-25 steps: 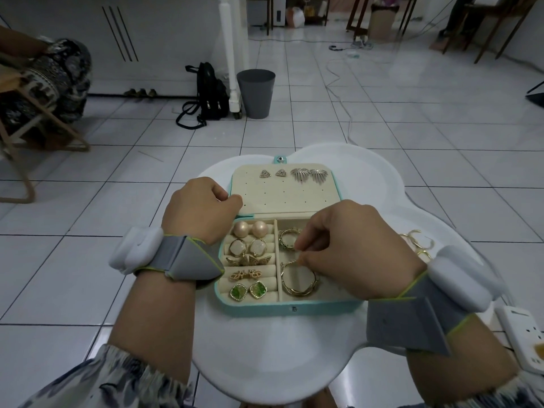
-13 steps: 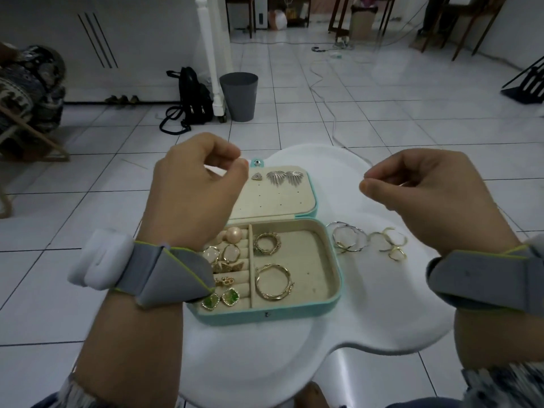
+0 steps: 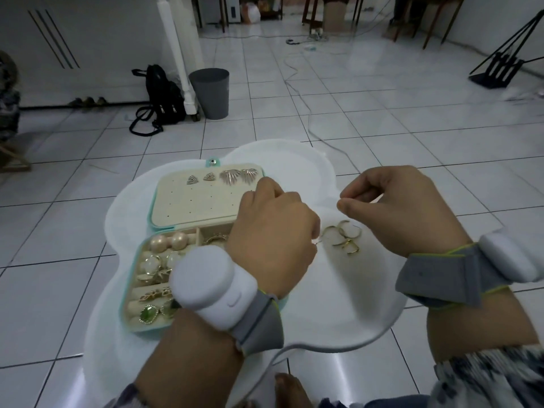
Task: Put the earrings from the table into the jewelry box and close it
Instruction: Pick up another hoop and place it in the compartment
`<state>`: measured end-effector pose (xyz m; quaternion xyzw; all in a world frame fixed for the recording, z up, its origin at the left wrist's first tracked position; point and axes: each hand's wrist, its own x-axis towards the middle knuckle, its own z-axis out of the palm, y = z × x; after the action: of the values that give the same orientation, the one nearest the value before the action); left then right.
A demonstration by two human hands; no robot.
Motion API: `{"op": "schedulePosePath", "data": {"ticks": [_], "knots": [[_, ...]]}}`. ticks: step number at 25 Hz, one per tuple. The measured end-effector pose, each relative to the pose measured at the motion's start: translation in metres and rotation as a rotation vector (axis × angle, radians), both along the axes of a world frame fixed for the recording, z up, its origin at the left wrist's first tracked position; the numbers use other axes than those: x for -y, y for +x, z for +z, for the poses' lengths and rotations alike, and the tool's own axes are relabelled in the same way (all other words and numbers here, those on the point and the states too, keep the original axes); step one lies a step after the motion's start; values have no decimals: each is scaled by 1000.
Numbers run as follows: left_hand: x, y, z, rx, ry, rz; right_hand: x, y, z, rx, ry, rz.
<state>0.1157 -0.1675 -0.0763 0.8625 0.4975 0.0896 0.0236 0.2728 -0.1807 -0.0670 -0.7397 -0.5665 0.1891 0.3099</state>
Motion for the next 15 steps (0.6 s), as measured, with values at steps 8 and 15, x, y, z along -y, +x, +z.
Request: {"op": "schedulePosePath", "data": {"ticks": [8, 15], "knots": [[-1, 10, -3, -161, 15, 49, 0, 11, -2, -31, 8, 27], [-4, -1, 10, 356, -135, 124, 2, -3, -1, 20, -31, 105]]}}
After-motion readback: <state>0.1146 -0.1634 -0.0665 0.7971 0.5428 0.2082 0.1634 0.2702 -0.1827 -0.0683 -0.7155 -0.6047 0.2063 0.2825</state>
